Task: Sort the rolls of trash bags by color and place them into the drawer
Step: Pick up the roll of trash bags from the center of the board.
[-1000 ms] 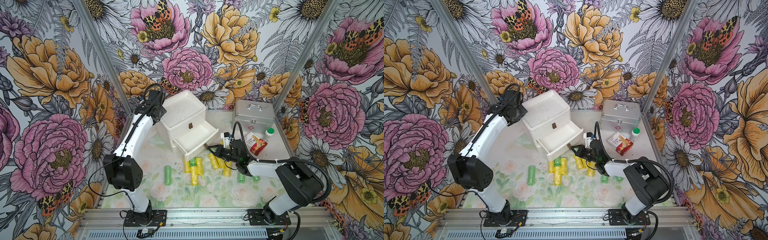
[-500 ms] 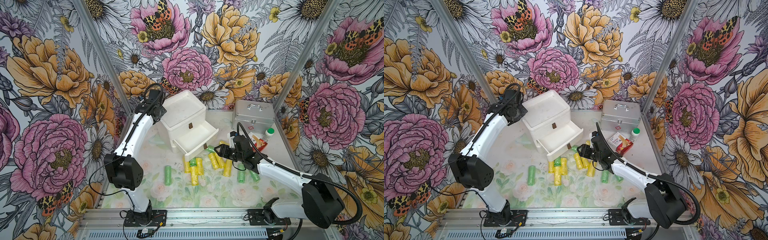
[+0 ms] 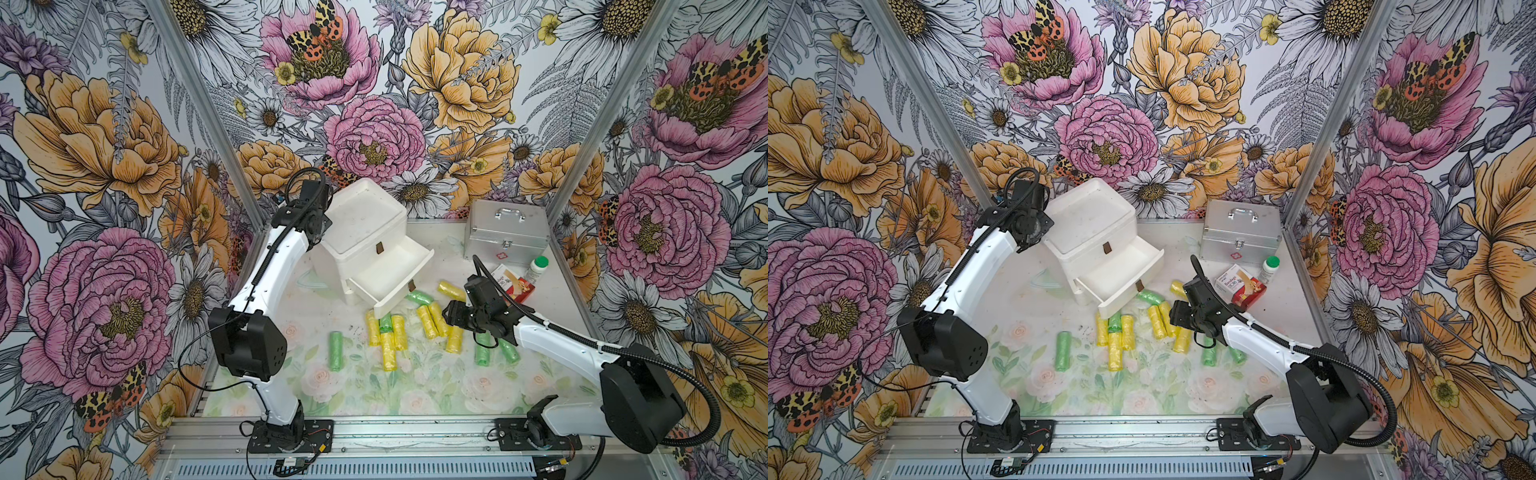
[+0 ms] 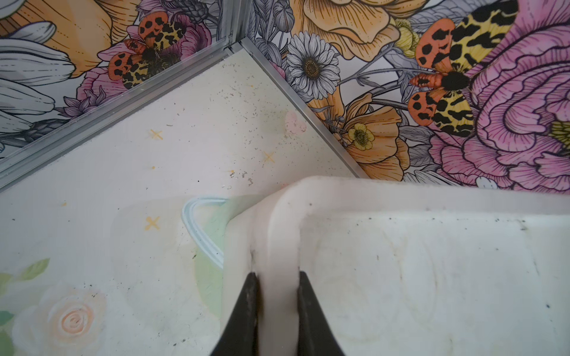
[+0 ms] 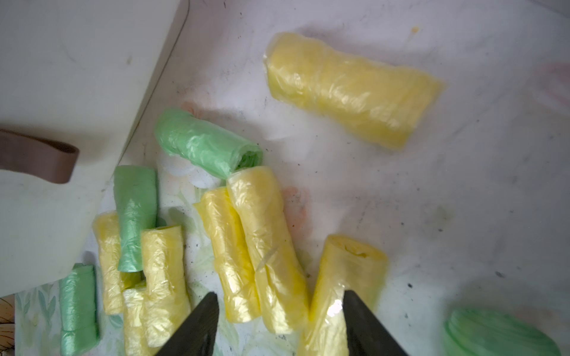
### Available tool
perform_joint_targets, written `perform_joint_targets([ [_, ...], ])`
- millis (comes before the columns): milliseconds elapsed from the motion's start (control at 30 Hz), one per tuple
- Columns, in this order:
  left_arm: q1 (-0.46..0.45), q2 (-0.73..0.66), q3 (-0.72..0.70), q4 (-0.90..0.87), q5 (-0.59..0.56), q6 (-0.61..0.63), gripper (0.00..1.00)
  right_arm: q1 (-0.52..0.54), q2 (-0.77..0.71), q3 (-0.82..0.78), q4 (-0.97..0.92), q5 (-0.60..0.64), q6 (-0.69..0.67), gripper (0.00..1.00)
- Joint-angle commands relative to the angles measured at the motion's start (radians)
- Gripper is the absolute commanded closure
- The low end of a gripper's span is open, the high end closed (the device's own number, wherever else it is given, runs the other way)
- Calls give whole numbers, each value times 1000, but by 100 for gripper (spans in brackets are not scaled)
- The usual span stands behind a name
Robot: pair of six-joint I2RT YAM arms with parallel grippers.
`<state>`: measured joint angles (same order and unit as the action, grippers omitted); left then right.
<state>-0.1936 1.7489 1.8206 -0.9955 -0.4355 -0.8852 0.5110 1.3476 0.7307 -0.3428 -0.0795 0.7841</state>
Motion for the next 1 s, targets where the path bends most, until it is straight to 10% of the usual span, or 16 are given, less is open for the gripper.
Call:
perform_joint_targets([
  [0,39,19,-15,-160,18,-71,100,-7,8,-17,-25,34,7,35],
  [700,33,149,135,-157,124,29,100,-25,154,-9,-63,77,-4,39],
  [967,9,179,117,-156,219,38,100,-25,160,-11,-64,78,-9,63],
])
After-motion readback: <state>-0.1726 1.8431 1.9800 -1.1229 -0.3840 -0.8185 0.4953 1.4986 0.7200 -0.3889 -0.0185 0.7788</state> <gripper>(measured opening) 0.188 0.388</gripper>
